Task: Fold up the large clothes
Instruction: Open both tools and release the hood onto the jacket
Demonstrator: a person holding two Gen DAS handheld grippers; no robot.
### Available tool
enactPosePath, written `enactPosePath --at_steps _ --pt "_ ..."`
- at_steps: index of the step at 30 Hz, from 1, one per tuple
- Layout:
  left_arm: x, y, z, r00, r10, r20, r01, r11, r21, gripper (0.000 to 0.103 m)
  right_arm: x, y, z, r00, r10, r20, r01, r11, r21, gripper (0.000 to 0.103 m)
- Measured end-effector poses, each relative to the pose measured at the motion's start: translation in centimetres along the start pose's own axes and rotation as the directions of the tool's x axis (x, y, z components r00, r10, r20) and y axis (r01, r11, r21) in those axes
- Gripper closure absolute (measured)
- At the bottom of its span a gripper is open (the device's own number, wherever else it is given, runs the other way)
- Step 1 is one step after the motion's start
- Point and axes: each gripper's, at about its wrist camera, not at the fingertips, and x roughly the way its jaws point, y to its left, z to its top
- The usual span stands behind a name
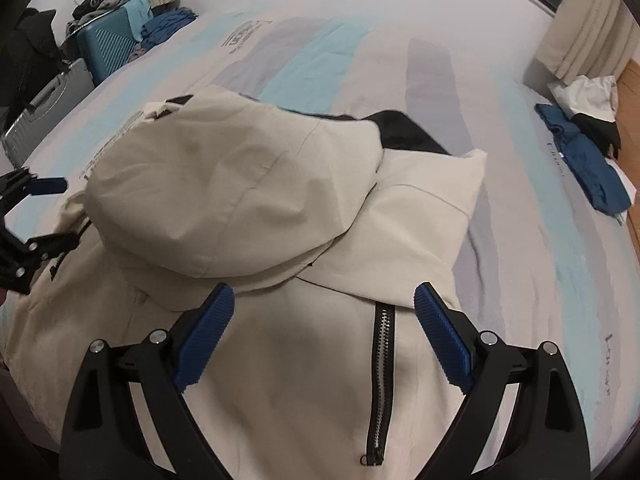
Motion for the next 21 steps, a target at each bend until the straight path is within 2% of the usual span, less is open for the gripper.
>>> enactPosePath --at_steps 3,6,12,18,21 --pt "-1.0 0.1 0.0 1.000 -0.001 -0.001 0.001 1.000 -0.024 0.006 -1.5 0.1 0.0 1.000 0.000 0.007 0.000 0.999 0.042 0.015" --pt "-1.7 -0.2 -0.2 1.000 0.023 0.004 -0.023 0.999 -0.032 0.006 -3.3 0.2 -0.3 1.000 0.003 0.024 -0.005 0.997 0.083 0.007" --pt "-4.3 -0.9 -1.4 0.996 0.079 0.031 -0.077 0.995 -0.070 0.006 -5.9 1.4 -2.3 0.999 0.027 0.040 -0.031 0.994 0.101 0.007" --pt "-7.7 -2.5 -5.4 0.987 0.162 0.018 -0.159 0.979 -0.125 0.006 -8.2 2.0 -6.2 0.997 0.066 0.042 -0.069 0.996 0.065 0.007" --pt "-9.3 -3.0 -7.2 0.985 0.171 0.000 -0.168 0.970 -0.175 0.006 -9.8 2.3 -8.0 0.996 0.072 0.046 -0.074 0.997 0.034 0.008"
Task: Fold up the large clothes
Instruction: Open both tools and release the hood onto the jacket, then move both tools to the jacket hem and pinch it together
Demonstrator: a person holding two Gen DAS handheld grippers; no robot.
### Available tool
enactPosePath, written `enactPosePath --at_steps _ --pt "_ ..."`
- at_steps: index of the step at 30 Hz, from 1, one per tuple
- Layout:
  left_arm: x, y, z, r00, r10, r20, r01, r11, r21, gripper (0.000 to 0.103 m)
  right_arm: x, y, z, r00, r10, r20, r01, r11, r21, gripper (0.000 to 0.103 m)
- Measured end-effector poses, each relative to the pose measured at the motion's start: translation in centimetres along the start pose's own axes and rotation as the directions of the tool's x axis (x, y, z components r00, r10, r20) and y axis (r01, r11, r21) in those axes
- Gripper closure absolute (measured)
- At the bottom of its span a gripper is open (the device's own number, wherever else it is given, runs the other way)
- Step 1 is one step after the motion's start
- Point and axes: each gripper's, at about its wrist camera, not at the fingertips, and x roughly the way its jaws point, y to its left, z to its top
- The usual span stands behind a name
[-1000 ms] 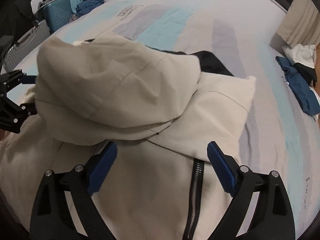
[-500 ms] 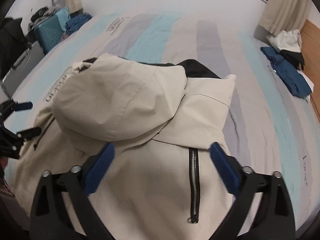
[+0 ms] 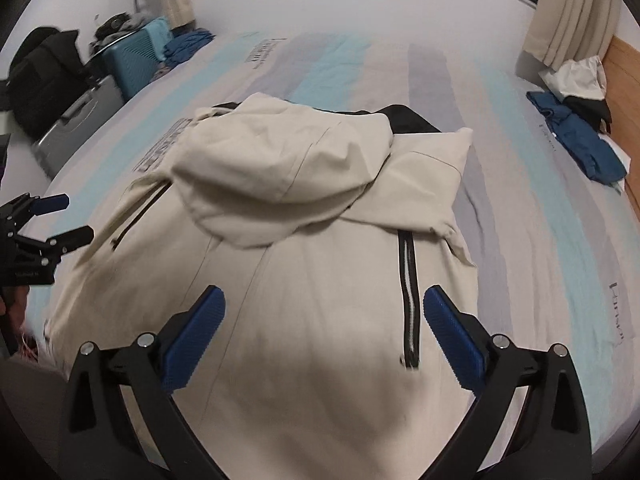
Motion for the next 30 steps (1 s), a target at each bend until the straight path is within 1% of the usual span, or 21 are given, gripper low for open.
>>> enactPosePath --at_steps 4,8,10,12,14,17,18,21,23,24,27,28,30 --pt "-1.8 0.4 -2.5 1.000 0.008 -0.027 -0.009 0.999 -0.050 0.006 -2.0 0.0 -2.2 1.000 -0.010 -0.017 0.010 1.000 -0.024 0.007" --pt "-2.4 1.4 -5.2 0.998 0.024 -0.050 -0.029 0.995 -0.099 0.006 -2.9 -0.3 -4.9 0.998 -0.042 -0.049 0.042 0.999 -0.003 0.007" --pt "-2.1 2.1 -6.9 0.996 0.024 -0.088 -0.035 0.992 -0.121 0.006 -2.8 -0.7 -6.4 0.995 -0.068 -0.077 0.069 0.997 0.016 0.007" --pt "-2.0 2.6 -8.5 0.994 0.039 -0.103 -0.051 0.991 -0.122 0.006 -2.6 -1.3 -8.4 0.991 -0.084 -0.106 0.089 0.995 0.045 0.007" --pt "-1.7 3.4 -10.2 0.992 0.042 -0.120 -0.057 0.991 -0.121 0.006 -2.0 -2.2 -10.3 0.984 -0.089 -0.157 0.103 0.991 0.080 0.008" --pt "-1.2 4.9 -12.4 0.988 0.018 -0.150 -0.041 0.988 -0.148 0.006 -1.2 -3.5 -12.8 0.972 -0.099 -0.215 0.123 0.987 0.100 0.007" --pt "-1.1 5.1 -12.9 0.988 0.021 -0.155 -0.044 0.988 -0.147 0.006 -1.0 -3.9 -13.4 0.969 -0.095 -0.228 0.124 0.986 0.114 0.008" --pt "-0.8 6.4 -14.6 0.979 0.089 -0.183 -0.113 0.986 -0.123 0.006 -0.4 -5.5 -15.0 0.959 -0.104 -0.263 0.144 0.980 0.140 0.008" --pt "-0.5 7.5 -15.5 0.979 0.057 -0.195 -0.092 0.980 -0.176 0.006 0.2 -6.6 -15.9 0.950 -0.108 -0.293 0.161 0.974 0.162 0.008" --pt "-0.3 8.3 -16.0 0.980 0.029 -0.195 -0.070 0.975 -0.211 0.006 0.4 -7.1 -16.3 0.947 -0.108 -0.302 0.166 0.971 0.175 0.008" --pt "0.5 9.4 -16.7 0.979 -0.021 -0.201 -0.027 0.972 -0.232 0.006 0.9 -7.9 -17.2 0.941 -0.095 -0.324 0.165 0.967 0.195 0.008" --pt "0.8 9.7 -17.0 0.978 -0.048 -0.204 -0.002 0.971 -0.239 0.006 1.2 -8.0 -17.5 0.939 -0.088 -0.331 0.158 0.969 0.190 0.008" --pt "1.5 10.2 -17.2 0.974 -0.069 -0.215 0.017 0.972 -0.235 0.006 1.7 -7.9 -17.9 0.937 -0.081 -0.339 0.149 0.972 0.179 0.008"
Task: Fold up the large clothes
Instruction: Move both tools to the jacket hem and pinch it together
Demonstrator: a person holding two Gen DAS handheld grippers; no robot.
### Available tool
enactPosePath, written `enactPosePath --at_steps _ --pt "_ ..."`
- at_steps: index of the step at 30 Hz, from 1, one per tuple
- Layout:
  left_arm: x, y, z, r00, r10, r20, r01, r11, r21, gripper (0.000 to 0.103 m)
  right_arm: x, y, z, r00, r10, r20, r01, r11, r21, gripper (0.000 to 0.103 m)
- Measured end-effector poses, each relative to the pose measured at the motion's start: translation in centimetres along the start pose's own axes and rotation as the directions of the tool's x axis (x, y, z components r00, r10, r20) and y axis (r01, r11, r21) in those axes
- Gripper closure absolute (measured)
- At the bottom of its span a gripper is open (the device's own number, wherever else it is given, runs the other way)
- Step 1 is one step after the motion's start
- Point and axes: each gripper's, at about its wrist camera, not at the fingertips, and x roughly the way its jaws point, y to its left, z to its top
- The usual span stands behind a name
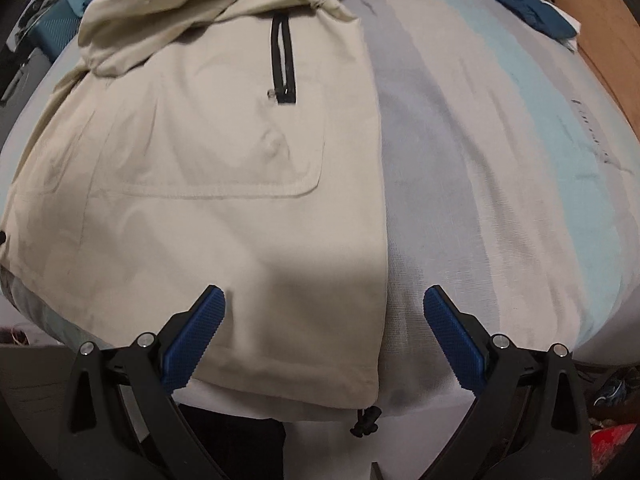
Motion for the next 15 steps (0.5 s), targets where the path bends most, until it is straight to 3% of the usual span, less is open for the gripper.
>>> enactPosePath --at_steps 2,11,15 --pt "0.6 0.4 0.4 1.000 -0.021 -0.017 0.021 1.000 0.010 0.006 0.8 -0.1 -0.1 1.000 -0.009 -0.018 0.009 1.000 -0.016 0.008" --pt "2.2 -0.9 1.6 0.995 -0.049 -0.081 0.056 0.996 0.074 0.008 2.5 -0.7 0.3 0.993 0.098 -0.064 -0.096 0.995 0.040 0.011" --pt "1.5 -2.9 1.0 0.991 -0.102 -0.091 0.112 0.988 0.107 0.017 2.2 -0.1 0.5 0.990 0.126 -0.066 -0.125 0.992 0.033 0.011"
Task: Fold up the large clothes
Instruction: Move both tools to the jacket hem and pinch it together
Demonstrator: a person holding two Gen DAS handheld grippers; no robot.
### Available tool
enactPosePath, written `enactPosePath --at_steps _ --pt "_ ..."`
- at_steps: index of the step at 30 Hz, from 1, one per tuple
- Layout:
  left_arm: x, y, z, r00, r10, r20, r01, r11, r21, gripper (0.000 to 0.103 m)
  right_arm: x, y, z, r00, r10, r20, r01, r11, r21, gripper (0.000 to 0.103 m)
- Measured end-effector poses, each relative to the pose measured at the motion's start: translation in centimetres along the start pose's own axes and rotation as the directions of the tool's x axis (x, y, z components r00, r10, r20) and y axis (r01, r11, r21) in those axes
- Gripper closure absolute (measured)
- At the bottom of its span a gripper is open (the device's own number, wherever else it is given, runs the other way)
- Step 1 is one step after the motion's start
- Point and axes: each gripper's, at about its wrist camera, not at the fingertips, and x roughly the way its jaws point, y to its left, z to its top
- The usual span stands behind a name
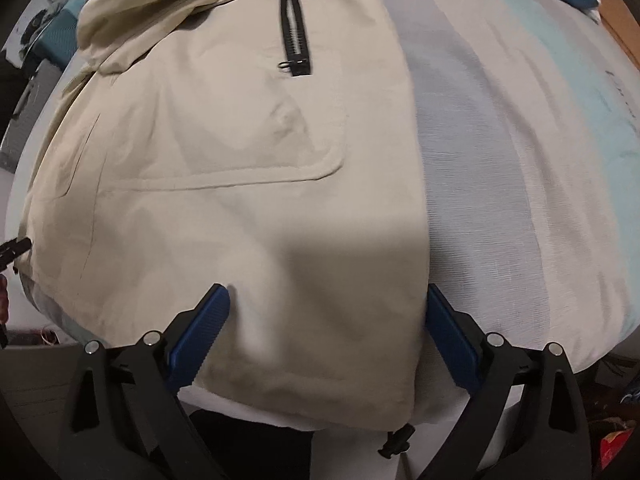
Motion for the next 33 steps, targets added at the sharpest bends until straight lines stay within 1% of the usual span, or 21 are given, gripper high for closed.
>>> enactPosePath --at_steps 1,3,4,8,10,13,14,15,16,17,18,19,20,22,23,25,26,27,28,31,33 --pt "0.0 -0.3 -0.1 1.000 0.001 0.004 -0.001 1.000 0.004 0.017 0.3 0.2 -0.2 1.000 -0.017 -0.011 0.017 1.000 -0.017 0.011" --pt "0.2 -0.6 -0.2 1.000 0.008 0.005 -0.008 1.000 -0.002 0.018 0.6 0.0 -0.3 0.999 -0.024 -0.023 0.023 0.999 -0.022 0.011" --pt "0.5 -0.5 -0.2 1.000 0.026 -0.001 -0.026 1.000 -0.010 0.021 0.6 -0.4 -0.2 1.000 -0.017 -0.025 0.017 1.000 -0.007 0.011" --pt "1.4 -0.8 -0.3 0.996 0.090 -0.018 -0.090 0.996 -0.004 0.019 0.0 -1.6 0.3 1.000 0.003 -0.011 -0.003 0.999 0.049 0.011" --pt "1.5 -0.9 -0.3 0.995 0.095 -0.012 -0.095 0.995 -0.014 0.017 -0.1 -2.3 0.7 0.999 0.042 -0.008 -0.041 0.995 0.088 0.011" --pt "1.5 -0.7 -0.3 0.996 0.089 -0.005 -0.089 0.995 -0.040 0.014 0.2 -2.3 1.0 0.999 0.047 -0.020 -0.046 0.996 0.071 0.012" --pt "1.5 -0.6 -0.3 0.996 0.087 -0.003 -0.088 0.995 -0.049 0.014 0.5 -2.0 1.1 0.999 0.037 -0.034 -0.035 0.998 0.052 0.018" --pt "1.5 -0.6 -0.3 0.996 0.087 -0.003 -0.087 0.995 -0.058 0.014 0.6 -1.7 1.4 0.999 0.033 -0.040 -0.032 0.999 0.038 0.022" --pt "1.5 -0.5 -0.3 0.996 0.085 -0.004 -0.085 0.994 -0.071 0.016 0.6 -1.3 1.5 0.998 0.033 -0.047 -0.033 0.999 0.016 0.028" --pt "1.7 -1.0 0.0 0.996 0.086 -0.004 -0.086 0.993 -0.080 0.018 0.6 -0.9 1.6 0.998 0.024 -0.052 -0.024 1.000 0.000 0.032" --pt "1.5 -0.9 0.1 0.996 0.089 -0.006 -0.090 0.991 -0.097 0.026 0.4 -0.6 1.7 0.998 0.017 -0.054 -0.018 1.000 -0.010 0.036" --pt "1.4 -0.7 0.2 0.996 0.089 -0.011 -0.089 0.990 -0.107 0.035 0.3 -0.3 1.7 0.998 0.013 -0.053 -0.014 1.000 -0.012 0.044" --pt "1.2 -0.5 0.3 0.996 0.086 -0.013 -0.087 0.989 -0.120 0.041 0.1 0.0 1.8 0.999 0.001 -0.050 -0.002 1.000 -0.010 0.052" --pt "0.7 0.1 0.3 0.996 0.084 -0.015 -0.085 0.987 -0.139 0.068 -0.2 0.9 1.8 0.999 -0.010 -0.047 0.010 1.000 -0.006 0.062" --pt "0.4 0.1 0.3 0.996 0.091 -0.016 -0.092 0.987 -0.130 0.073 -0.1 2.1 2.0 0.999 -0.015 -0.046 0.015 1.000 -0.005 0.064" --pt "-0.1 -0.5 0.2 0.994 0.112 -0.005 -0.112 0.990 -0.089 0.084 -0.4 2.2 1.9 0.999 -0.023 -0.047 0.023 1.000 0.001 0.066" --pt "-0.2 -1.0 0.1 0.993 0.118 0.002 -0.117 0.991 -0.067 0.086 -0.5 2.4 1.9 0.998 -0.035 -0.045 0.035 0.999 0.002 0.071" --pt "-0.3 -1.4 0.0 0.992 0.123 0.009 -0.123 0.991 -0.047 0.088 -0.5 2.6 1.9 0.998 -0.048 -0.045 0.048 0.999 -0.001 0.073" --pt "-0.3 -1.5 -0.1 0.993 0.119 0.012 -0.119 0.992 -0.042 0.091 -0.5 2.6 1.8 0.998 -0.052 -0.045 0.051 0.999 -0.002 0.073" --pt "-0.5 -1.6 0.1 0.995 0.103 0.017 -0.102 0.994 -0.043 0.094 -0.2 2.6 2.0 0.997 -0.047 -0.059 0.048 0.999 0.009 0.073" --pt "-0.7 -1.2 0.0 0.995 0.093 0.021 -0.092 0.995 -0.045 0.095 -0.1 1.6 3.8 0.996 -0.045 -0.073 0.046 0.999 0.014 0.073"
